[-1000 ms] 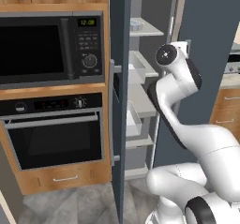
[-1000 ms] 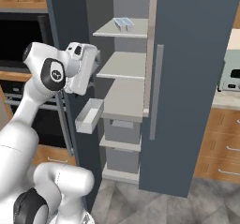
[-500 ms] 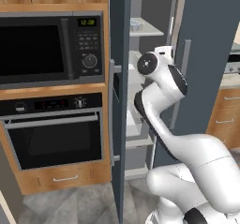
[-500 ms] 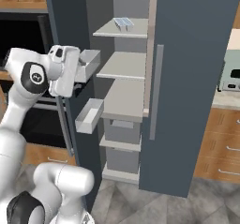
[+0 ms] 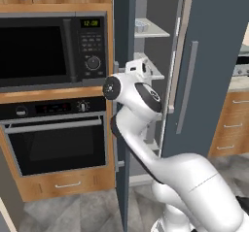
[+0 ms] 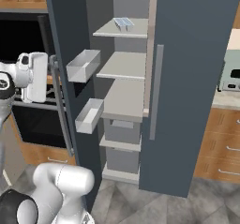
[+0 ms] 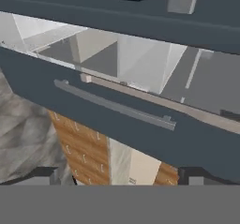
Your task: The ice cube tray has been filled with water. Take the tray and place it in the freezer to make ice. Close the freezer door after placing the tray.
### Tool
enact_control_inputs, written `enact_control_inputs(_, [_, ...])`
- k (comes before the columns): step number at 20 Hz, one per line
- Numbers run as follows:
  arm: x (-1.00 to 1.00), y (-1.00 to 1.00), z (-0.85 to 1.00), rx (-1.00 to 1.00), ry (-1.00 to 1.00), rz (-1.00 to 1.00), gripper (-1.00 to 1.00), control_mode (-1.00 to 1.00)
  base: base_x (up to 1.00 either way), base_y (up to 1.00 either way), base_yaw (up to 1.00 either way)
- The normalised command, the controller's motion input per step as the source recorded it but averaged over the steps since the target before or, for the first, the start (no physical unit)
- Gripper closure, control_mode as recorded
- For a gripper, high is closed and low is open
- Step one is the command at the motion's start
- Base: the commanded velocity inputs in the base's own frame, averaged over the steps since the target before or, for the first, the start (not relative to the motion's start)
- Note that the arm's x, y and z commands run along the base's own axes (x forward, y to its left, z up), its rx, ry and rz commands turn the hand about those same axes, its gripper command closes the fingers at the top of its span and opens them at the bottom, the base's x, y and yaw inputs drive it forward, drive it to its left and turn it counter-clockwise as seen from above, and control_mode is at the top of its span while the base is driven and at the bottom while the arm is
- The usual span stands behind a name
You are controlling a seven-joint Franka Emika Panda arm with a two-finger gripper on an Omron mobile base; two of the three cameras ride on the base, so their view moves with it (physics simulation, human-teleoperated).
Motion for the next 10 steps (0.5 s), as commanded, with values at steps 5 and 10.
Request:
enact_control_inputs(5, [0.06,0.94,-0.01,-0.11,0.00,-0.01,-1.00,-1.00,0.00,0.00,0.00])
enact_control_inputs(10, [0.19,0.77,0.00,-0.01,0.00,-0.02,-1.00,-1.00,0.00,0.00,0.00])
